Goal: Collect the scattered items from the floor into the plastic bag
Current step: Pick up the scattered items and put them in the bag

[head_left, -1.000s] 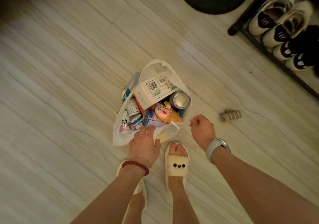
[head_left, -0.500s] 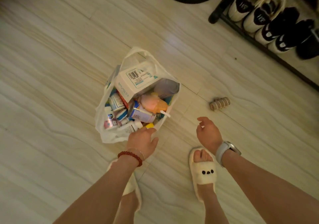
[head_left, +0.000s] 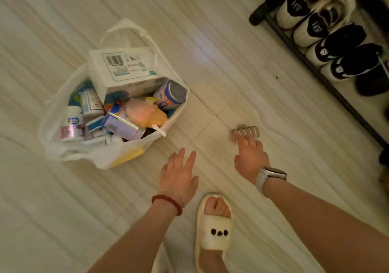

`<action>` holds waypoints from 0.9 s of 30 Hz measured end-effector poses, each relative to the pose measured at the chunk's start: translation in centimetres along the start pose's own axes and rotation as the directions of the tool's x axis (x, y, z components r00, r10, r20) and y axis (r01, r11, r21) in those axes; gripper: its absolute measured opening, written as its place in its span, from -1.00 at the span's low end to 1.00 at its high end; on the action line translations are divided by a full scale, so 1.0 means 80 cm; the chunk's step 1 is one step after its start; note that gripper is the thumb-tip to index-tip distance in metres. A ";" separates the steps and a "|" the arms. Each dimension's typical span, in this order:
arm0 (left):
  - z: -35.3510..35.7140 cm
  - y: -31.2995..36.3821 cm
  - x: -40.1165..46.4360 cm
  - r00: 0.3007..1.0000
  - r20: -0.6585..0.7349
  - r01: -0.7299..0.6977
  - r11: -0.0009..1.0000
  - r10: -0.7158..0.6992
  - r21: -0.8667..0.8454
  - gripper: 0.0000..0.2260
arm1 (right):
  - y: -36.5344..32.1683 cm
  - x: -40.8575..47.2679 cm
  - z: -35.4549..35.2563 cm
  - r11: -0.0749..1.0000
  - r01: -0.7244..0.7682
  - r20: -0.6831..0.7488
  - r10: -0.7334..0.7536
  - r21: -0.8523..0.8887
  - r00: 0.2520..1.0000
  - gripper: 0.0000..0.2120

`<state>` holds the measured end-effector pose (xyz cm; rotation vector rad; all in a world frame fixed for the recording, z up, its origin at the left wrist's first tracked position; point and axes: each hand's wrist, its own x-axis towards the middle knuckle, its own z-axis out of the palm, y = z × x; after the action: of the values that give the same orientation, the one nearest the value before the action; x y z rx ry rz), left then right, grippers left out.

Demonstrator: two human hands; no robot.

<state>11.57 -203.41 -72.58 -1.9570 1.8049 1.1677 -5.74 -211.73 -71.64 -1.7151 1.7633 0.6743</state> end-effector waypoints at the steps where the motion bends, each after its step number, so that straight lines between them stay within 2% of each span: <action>1: 0.016 -0.005 0.019 1.000 0.006 0.000 1.000 0.000 0.030 -0.41 | 0.007 0.018 0.008 1.000 0.003 -0.026 -0.004 -0.020 1.000 -0.37; 5: 0.076 -0.040 0.067 0.999 -0.037 0.035 0.977 -0.028 0.211 -0.33 | 0.025 0.086 0.042 0.989 -0.006 -0.036 0.001 -0.150 0.999 -0.25; 7: 0.098 -0.060 0.072 0.998 -0.036 0.063 0.957 -0.055 0.282 -0.29 | 0.029 0.102 0.058 0.986 -0.052 -0.063 0.042 -0.158 0.997 -0.35; 9: 0.110 -0.076 0.072 0.999 -0.022 0.051 0.945 -0.046 0.324 -0.27 | 0.028 0.101 0.072 0.978 -0.057 -0.138 0.030 -0.200 0.990 -0.55; 12: 0.101 -0.078 0.063 1.000 0.012 0.022 0.961 -0.026 0.275 -0.32 | 0.020 0.080 0.079 0.980 0.031 -0.124 -0.056 -0.195 0.991 -0.63; 15: 0.074 -0.066 0.037 0.993 0.012 0.118 0.987 -0.120 0.108 -0.40 | -0.008 0.043 0.062 0.996 0.085 -0.083 -0.082 0.036 0.993 -0.59; 17: 0.050 -0.063 0.011 0.981 -0.061 0.181 0.983 -0.183 -0.037 -0.44 | -0.042 0.011 0.041 0.978 0.117 -0.193 -0.084 0.172 0.978 -0.58; 18: 0.034 -0.064 -0.003 0.975 -0.134 0.164 0.982 -0.176 -0.096 -0.46 | -0.061 -0.006 0.029 0.955 0.167 -0.276 -0.096 0.245 0.956 -0.59; 20: 0.005 -0.069 -0.029 0.931 -0.356 0.048 0.992 -0.086 -0.115 -0.61 | -0.104 -0.037 -0.001 0.832 0.304 -0.417 -0.098 0.463 0.903 -0.64; 22: -0.028 -0.081 -0.054 0.855 -0.516 -0.015 0.995 -0.040 -0.102 -0.73 | -0.150 -0.064 -0.034 0.659 0.403 -0.478 -0.075 0.635 0.875 -0.68; 23: -0.046 -0.087 -0.064 0.824 -0.562 -0.007 0.991 -0.069 -0.131 -0.74 | -0.173 -0.072 -0.047 0.589 0.426 -0.479 -0.074 0.687 0.875 -0.68; 25: -0.079 -0.107 -0.080 0.739 -0.621 0.117 0.958 -0.261 -0.263 -0.70 | -0.216 -0.079 -0.062 0.493 0.447 -0.438 -0.140 0.747 0.888 -0.66; 27: -0.099 -0.136 -0.088 0.668 -0.607 0.293 0.903 -0.429 -0.315 -0.58 | -0.253 -0.074 -0.064 0.496 0.472 -0.379 -0.281 0.729 0.882 -0.62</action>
<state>25.20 -201.11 -66.28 -2.9599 1.4434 0.5383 14.16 -212.11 -63.06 -1.4167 1.3666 -0.5099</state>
